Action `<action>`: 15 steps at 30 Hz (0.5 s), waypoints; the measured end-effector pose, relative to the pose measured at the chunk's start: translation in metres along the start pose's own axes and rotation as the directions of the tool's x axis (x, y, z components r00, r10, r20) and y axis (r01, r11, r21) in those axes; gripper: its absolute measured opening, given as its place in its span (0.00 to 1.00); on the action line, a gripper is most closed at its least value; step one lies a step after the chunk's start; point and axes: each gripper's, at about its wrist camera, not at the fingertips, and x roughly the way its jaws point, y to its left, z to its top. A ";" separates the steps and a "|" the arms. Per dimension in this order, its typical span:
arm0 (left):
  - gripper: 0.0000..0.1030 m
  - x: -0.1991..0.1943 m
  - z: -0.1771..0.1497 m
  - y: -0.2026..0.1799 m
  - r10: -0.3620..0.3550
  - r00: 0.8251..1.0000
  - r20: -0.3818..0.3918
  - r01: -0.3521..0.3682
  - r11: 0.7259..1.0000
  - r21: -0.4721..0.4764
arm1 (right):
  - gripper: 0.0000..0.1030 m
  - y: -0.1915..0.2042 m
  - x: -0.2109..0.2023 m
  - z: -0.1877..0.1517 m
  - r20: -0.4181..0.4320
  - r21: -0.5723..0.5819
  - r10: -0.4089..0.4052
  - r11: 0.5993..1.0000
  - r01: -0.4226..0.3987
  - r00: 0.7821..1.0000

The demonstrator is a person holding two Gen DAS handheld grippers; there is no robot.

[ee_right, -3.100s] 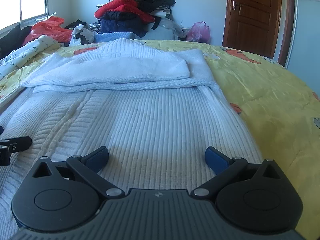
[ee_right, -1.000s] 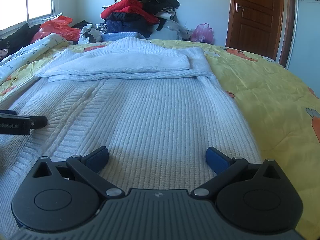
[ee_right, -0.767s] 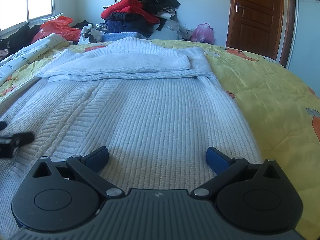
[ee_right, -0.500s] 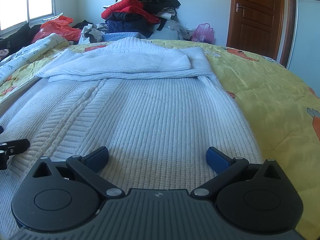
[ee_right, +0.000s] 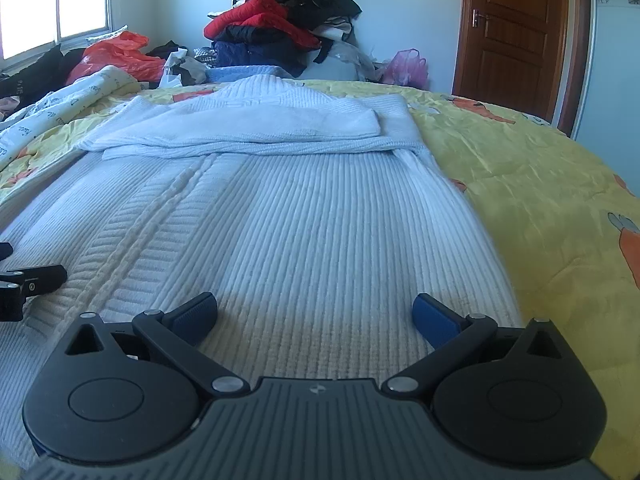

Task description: Fold small clothes

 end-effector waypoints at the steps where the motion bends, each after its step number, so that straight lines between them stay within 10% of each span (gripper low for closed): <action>1: 1.00 0.000 0.000 0.000 0.000 1.000 0.000 0.000 1.000 0.000 | 0.99 0.000 0.000 0.000 0.000 0.000 0.000 1.000 0.000 1.000; 15: 1.00 0.000 0.000 0.000 0.000 1.000 -0.001 0.000 1.000 0.001 | 0.99 0.000 -0.005 -0.005 0.005 0.000 0.000 1.000 0.000 1.000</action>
